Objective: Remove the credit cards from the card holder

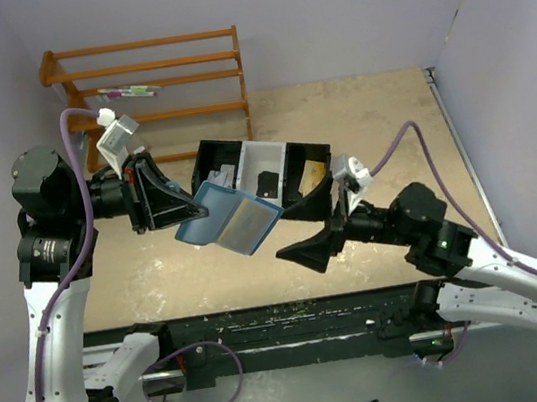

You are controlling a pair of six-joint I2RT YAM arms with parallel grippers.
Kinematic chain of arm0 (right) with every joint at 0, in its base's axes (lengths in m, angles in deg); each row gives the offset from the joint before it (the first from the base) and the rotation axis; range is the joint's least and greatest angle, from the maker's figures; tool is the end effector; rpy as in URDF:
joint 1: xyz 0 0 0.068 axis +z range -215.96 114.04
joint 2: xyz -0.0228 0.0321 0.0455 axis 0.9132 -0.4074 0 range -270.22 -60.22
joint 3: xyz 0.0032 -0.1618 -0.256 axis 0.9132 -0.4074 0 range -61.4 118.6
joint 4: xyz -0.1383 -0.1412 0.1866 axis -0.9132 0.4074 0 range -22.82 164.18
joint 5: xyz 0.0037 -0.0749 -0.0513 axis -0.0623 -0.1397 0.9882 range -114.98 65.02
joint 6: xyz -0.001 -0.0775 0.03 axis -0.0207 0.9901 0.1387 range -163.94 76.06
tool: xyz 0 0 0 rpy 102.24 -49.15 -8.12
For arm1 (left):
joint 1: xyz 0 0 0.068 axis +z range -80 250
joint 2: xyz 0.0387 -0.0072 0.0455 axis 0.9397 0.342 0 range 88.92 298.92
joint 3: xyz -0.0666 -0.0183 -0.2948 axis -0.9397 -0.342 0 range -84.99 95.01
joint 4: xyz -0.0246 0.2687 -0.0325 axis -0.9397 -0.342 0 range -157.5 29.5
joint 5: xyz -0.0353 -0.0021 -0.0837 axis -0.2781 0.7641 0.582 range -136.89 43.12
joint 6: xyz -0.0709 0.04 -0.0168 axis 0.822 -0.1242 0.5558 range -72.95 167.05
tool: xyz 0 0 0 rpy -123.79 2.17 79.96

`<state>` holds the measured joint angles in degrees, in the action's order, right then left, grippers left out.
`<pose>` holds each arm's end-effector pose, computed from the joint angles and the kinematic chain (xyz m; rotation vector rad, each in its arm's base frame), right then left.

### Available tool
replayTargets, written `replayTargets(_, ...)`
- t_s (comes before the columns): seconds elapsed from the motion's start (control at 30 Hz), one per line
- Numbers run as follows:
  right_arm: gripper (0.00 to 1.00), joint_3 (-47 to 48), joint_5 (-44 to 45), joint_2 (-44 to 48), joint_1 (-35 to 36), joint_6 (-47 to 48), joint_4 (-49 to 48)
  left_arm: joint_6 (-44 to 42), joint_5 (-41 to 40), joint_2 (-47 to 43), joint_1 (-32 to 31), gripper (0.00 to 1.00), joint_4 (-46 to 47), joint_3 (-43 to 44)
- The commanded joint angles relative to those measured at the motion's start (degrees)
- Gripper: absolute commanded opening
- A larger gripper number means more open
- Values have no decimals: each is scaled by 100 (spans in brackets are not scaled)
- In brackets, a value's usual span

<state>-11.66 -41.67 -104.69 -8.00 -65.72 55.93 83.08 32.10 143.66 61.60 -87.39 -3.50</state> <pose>0.0867 0.1776 0.4440 -0.6958 1.2447 1.3591 0.1274 -0.0909 0.5228 0.7978 1.6647 -1.6258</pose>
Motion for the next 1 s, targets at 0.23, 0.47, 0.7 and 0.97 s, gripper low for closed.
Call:
replayTargets(0.23,79,-1123,-486,-569,-30,-1589,-3027,728,135,-42,-21,0,854,42)
replayTargets(0.47,70,-1231,-739,-939,-32,-1935,-3908,748,143,-34,-21,0,892,40)
replayTargets(0.7,40,-1215,-610,-911,-39,-1865,-4031,768,127,-26,-21,0,903,41)
replayTargets(0.97,31,-1186,-893,-976,-43,-1803,-4088,818,127,-43,-21,0,960,49)
